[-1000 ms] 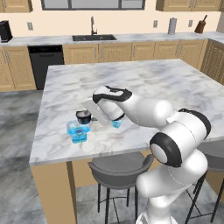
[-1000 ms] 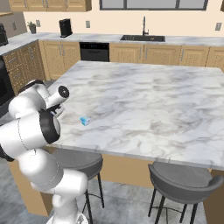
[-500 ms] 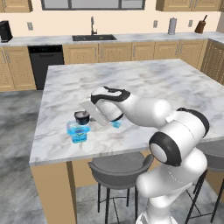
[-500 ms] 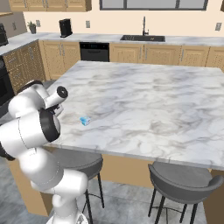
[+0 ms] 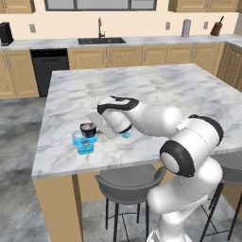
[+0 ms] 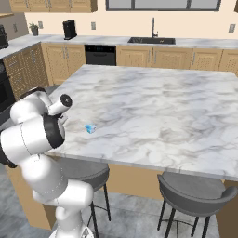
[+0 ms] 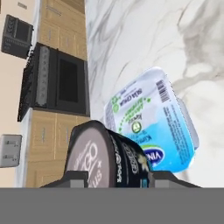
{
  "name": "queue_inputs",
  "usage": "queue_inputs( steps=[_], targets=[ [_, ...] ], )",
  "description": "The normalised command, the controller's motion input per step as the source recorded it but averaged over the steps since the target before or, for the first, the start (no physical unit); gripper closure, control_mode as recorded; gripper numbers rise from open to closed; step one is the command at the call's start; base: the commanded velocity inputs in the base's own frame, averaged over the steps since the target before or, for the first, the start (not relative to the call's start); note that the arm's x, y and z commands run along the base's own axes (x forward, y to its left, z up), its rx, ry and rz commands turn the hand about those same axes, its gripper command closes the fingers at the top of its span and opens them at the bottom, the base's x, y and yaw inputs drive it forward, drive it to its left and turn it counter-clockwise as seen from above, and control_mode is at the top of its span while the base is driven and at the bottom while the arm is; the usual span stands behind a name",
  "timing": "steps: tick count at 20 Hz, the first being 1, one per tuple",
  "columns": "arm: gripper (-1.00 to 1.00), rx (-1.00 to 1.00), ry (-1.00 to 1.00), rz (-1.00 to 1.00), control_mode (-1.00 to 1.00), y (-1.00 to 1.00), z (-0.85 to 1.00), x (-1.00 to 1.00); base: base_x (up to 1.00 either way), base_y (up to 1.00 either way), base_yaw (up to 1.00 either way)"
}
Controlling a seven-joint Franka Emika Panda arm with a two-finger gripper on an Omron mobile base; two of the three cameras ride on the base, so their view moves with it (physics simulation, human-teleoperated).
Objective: Stack the yogurt containers by placing the smaller containers on top of the larger containers.
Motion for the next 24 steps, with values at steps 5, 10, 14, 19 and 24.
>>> queue_inputs(
  steps=[5,10,14,19,24],
  targets=[
    [1.0,0.0,0.0,0.0,-1.0,0.0,-0.16,0.01,0.0,0.0,0.0],
    [1.0,0.0,0.0,0.0,-1.0,0.05,-0.1,0.11,0.0,0.0,0.0],
    [1.0,0.0,0.0,0.0,-1.0,0.12,-0.05,0.18,0.0,0.0,0.0],
    [1.0,0.0,0.0,0.0,-1.0,0.1,-0.05,0.13,0.0,0.0,0.0],
    [1.0,0.0,0.0,0.0,-1.0,0.01,-0.07,0.02,0.0,0.0,0.0]
  ],
)
